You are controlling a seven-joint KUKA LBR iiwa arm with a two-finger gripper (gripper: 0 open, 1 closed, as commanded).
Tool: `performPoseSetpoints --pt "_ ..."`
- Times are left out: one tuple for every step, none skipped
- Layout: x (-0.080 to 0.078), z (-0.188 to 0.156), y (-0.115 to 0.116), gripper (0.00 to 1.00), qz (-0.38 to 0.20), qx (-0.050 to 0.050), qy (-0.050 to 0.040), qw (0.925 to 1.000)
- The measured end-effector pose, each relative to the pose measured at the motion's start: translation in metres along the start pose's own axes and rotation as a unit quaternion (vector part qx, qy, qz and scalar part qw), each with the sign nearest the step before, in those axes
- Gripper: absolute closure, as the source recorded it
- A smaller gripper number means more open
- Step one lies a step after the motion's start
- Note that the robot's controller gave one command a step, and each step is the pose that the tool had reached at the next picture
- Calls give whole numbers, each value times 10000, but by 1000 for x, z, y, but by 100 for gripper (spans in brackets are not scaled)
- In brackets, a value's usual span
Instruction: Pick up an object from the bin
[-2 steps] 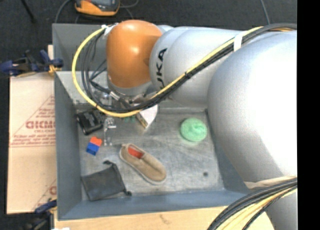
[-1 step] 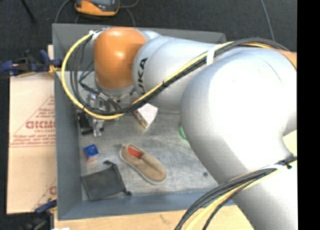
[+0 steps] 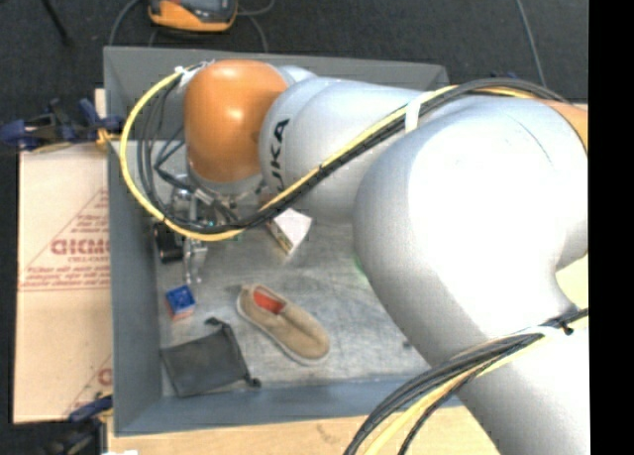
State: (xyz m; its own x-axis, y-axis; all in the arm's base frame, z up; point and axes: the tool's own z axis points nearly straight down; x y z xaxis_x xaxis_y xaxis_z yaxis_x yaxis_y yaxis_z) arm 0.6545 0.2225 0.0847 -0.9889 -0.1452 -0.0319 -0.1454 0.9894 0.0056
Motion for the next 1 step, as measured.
performPoseSetpoints --pt "7 10 0 100 5 14 122 9999"
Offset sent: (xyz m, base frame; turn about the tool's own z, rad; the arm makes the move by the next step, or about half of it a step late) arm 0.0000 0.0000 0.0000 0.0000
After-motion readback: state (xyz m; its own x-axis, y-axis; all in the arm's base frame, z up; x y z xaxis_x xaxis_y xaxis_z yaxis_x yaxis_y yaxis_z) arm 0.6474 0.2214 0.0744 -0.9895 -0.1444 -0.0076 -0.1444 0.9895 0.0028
